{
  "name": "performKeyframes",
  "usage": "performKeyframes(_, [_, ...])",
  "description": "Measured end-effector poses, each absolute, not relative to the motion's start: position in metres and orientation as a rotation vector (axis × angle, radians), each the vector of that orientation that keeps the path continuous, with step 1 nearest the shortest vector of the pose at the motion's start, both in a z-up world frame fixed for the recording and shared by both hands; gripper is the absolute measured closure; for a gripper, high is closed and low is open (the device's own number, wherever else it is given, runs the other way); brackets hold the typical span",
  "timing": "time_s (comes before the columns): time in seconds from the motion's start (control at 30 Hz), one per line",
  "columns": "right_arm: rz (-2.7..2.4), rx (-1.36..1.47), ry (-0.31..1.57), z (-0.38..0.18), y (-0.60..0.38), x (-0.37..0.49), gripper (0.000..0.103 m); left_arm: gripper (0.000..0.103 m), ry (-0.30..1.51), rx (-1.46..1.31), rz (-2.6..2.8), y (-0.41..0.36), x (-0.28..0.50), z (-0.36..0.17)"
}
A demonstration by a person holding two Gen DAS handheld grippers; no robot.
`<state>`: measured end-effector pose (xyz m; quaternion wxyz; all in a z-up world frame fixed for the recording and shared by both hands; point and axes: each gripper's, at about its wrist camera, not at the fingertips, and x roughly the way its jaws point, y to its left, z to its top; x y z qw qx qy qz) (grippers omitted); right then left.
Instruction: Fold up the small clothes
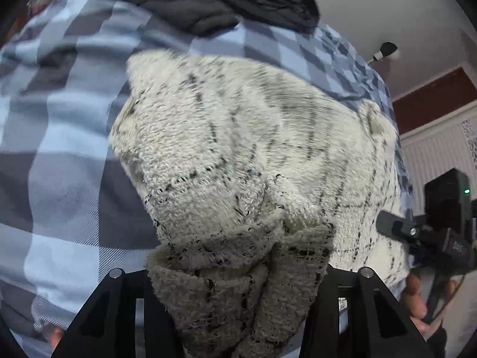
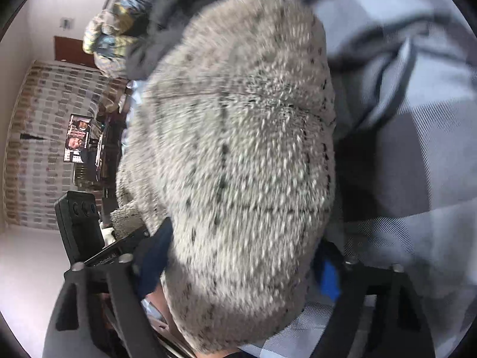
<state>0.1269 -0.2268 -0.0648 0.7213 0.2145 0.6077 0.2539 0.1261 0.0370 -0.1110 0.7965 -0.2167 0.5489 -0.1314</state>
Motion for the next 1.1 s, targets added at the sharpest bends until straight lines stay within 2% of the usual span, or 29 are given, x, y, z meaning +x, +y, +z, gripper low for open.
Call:
performKeyframes(0.07, [0.546,0.467,1.286,-0.047,-0.235,0.126,0.033,0.062,1.156,-0.420,-0.306,0.016,0.127,-0.097])
performKeyframes(0.2, [0.481,0.407,1.198,-0.013,-0.263,0.120,0.033,0.062,1.137,-0.372,-0.373,-0.029,0.137,-0.090])
performKeyframes(0.33, [0.376,0.387,1.196,-0.014,-0.298,0.131,0.033,0.061,1.148,-0.366,-0.376,-0.061,0.154,-0.116])
performKeyframes(0.4, [0.305,0.442,1.249,-0.040,-0.313,0.144,0.030,0.055,1.130,-0.383,-0.356,-0.056,0.152,-0.131])
performKeyframes(0.47, [0.257,0.519,1.331,-0.077,-0.322,0.158,0.018,0.050,1.115,-0.408,-0.375,-0.049,0.151,-0.135])
performKeyframes(0.53, [0.261,0.570,1.332,-0.081,-0.323,0.157,0.016,0.044,1.145,-0.415,-0.364,-0.040,0.153,-0.129])
performKeyframes(0.63, [0.262,0.552,1.329,-0.074,-0.328,0.153,0.013,0.043,1.141,-0.390,-0.319,-0.024,0.147,-0.104])
performKeyframes(0.67, [0.239,0.570,1.338,-0.073,-0.333,0.150,0.012,0.038,1.115,-0.375,-0.311,-0.022,0.142,-0.099])
performKeyframes(0.7, [0.212,0.590,1.340,-0.073,-0.326,0.151,0.012,0.024,1.070,-0.329,-0.276,-0.017,0.132,-0.087])
performKeyframes(0.77, [0.136,0.643,1.313,-0.060,-0.341,0.138,0.013,0.017,0.944,-0.135,-0.114,-0.009,0.104,-0.062])
performKeyframes(0.87, [0.056,0.611,1.156,-0.018,-0.354,0.108,0.012,0.016,0.806,0.110,0.070,-0.011,0.068,-0.036])
performKeyframes(0.93, [0.066,0.595,1.064,0.004,-0.361,0.089,0.012,0.012,0.754,0.194,0.141,-0.011,0.043,-0.020])
performKeyframes(1.0, [0.085,0.585,1.005,0.029,-0.361,0.066,0.012,0.000,0.704,0.228,0.155,-0.012,0.024,-0.005])
performKeyframes(1.1, [0.146,0.462,0.970,0.071,-0.349,0.044,0.012,0.000,0.596,0.296,0.145,-0.027,-0.010,0.014])
